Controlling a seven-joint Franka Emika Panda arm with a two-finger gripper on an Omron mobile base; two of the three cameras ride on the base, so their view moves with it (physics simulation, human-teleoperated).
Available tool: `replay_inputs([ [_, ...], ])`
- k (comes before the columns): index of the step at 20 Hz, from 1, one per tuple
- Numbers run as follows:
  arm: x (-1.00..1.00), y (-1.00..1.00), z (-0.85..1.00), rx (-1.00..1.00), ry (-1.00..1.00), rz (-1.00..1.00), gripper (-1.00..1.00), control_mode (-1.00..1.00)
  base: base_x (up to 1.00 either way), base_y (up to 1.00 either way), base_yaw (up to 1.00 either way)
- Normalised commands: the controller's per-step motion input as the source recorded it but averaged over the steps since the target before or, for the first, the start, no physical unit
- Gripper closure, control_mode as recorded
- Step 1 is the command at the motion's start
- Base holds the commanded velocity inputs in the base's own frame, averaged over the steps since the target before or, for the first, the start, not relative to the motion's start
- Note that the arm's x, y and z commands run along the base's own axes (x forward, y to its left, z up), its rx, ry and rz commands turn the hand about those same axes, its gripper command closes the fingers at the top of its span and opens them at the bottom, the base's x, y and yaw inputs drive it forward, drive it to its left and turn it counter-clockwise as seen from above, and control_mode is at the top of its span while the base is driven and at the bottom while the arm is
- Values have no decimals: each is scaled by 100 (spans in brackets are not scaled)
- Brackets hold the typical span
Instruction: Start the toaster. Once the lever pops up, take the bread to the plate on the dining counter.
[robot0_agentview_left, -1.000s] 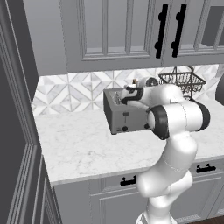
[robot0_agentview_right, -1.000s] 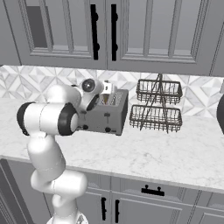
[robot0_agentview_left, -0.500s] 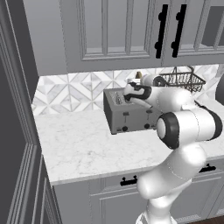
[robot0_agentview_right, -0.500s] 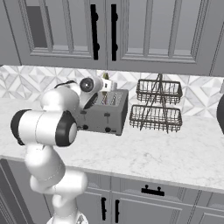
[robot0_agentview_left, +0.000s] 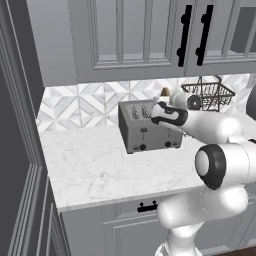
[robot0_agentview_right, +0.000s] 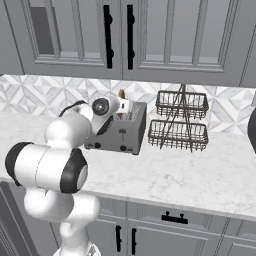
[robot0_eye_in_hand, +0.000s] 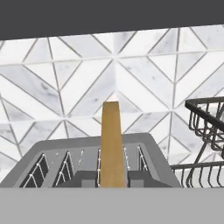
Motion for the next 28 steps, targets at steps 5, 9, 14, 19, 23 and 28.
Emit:
replay_inputs([
  [5,-60,0,89,0,27,-1,100,-100,0,0,0],
  [9,-64,0,51,0,36,-3,100,-100,0,0,0],
  [14,-73,7,2,-1,25,0,100,-100,0,0,0],
  [19,-89,41,4,-1,6,0,100,-100,0,0,0],
  [23,-98,58,5,0,-7,0,100,-100,0,0,0],
  [28,-96,44,15,1,-5,0,100,-100,0,0,0],
])
